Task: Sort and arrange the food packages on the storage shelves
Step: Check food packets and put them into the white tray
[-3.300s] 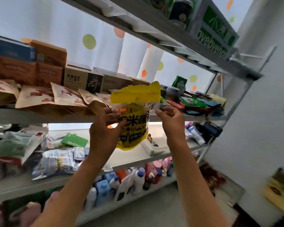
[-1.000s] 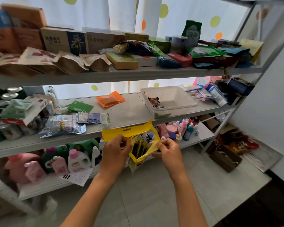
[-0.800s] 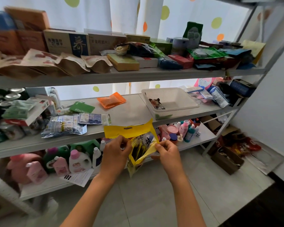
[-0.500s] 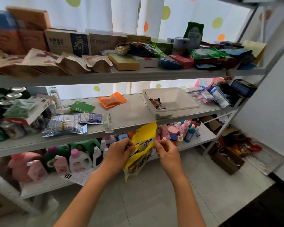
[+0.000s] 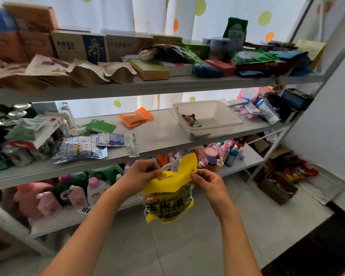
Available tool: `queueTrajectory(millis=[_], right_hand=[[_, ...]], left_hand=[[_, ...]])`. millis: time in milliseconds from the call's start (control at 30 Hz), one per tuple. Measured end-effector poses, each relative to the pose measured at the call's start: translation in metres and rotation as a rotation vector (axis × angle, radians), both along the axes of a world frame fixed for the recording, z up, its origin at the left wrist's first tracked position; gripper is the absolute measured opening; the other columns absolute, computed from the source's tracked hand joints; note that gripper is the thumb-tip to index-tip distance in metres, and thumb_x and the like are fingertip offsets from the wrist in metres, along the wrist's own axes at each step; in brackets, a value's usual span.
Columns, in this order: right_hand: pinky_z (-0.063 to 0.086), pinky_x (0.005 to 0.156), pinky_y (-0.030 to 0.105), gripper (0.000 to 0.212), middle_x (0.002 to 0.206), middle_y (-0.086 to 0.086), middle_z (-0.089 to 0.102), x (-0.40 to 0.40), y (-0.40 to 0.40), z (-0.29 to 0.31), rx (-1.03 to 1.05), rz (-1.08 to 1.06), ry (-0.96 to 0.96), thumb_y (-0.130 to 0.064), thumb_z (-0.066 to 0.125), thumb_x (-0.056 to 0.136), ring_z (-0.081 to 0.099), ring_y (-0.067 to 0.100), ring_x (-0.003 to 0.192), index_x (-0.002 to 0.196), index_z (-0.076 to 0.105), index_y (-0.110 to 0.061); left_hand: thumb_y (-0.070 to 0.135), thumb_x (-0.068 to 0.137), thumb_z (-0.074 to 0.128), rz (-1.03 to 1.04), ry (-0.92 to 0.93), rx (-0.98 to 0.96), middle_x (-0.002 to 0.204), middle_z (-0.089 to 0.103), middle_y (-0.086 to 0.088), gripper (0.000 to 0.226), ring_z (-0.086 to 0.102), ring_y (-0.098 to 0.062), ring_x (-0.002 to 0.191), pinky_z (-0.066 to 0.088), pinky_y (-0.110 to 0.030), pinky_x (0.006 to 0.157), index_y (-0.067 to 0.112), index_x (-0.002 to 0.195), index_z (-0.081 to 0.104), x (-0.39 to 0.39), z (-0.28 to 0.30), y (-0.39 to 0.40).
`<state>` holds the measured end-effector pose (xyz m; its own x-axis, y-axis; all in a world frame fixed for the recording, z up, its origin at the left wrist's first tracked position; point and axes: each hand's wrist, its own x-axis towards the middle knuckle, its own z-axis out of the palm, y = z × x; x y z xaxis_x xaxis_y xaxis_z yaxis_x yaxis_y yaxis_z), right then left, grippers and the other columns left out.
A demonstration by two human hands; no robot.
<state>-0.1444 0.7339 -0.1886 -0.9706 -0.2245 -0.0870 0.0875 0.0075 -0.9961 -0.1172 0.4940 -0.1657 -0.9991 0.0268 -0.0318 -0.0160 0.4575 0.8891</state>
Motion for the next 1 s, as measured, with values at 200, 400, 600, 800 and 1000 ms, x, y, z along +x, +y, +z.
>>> queueTrajectory(millis=[200,400,600,800,1000], right_hand=[[0.057,0.071,0.025,0.007,0.085,0.006,0.076,0.003,-0.013,0.009,-0.179,-0.044,-0.009,-0.010,0.072,0.084,0.071,0.015,0.078,0.089,0.076,-0.012],[0.057,0.080,0.043,0.021,0.084,0.008,0.074,0.005,-0.019,0.018,-0.123,-0.145,0.043,-0.009,0.066,0.093,0.067,0.025,0.082,0.081,0.078,-0.020],[0.061,0.079,0.044,0.010,0.092,0.010,0.077,0.008,-0.015,0.021,-0.013,-0.159,0.087,-0.013,0.064,0.097,0.071,0.028,0.087,0.095,0.074,-0.016],[0.059,0.079,0.031,0.011,0.090,0.004,0.077,0.012,-0.016,0.021,0.032,-0.157,0.137,-0.011,0.066,0.096,0.070,0.016,0.086,0.095,0.075,-0.017],[0.061,0.083,0.038,0.010,0.093,0.003,0.077,0.009,-0.006,0.024,0.022,-0.234,0.154,-0.017,0.067,0.096,0.072,0.025,0.094,0.101,0.075,-0.015]], left_hand=[[0.022,0.097,0.062,-0.010,-0.070,-0.048,0.070,0.059,0.008,0.018,0.049,-0.008,0.069,0.037,-0.024,0.065,0.019,0.082,0.072,-0.008,0.016,-0.004],[0.060,0.081,0.065,-0.127,-0.071,0.169,0.084,0.064,-0.003,0.051,0.057,-0.015,0.075,0.043,-0.026,0.072,0.013,0.096,0.074,-0.003,0.023,0.018],[0.022,0.080,0.081,-0.083,0.056,0.151,0.090,0.072,-0.014,0.022,0.065,-0.013,0.077,0.056,-0.033,0.075,0.008,0.095,0.073,-0.014,0.011,0.040],[0.020,0.086,0.076,-0.079,0.144,0.124,0.056,0.047,0.003,0.029,0.042,-0.009,0.054,0.035,-0.026,0.057,0.010,0.064,0.059,-0.019,0.000,0.063],[0.023,0.081,0.081,-0.034,0.195,0.212,0.051,0.055,0.007,0.028,0.047,-0.005,0.052,0.037,-0.025,0.053,0.012,0.061,0.065,-0.027,0.006,0.077]])
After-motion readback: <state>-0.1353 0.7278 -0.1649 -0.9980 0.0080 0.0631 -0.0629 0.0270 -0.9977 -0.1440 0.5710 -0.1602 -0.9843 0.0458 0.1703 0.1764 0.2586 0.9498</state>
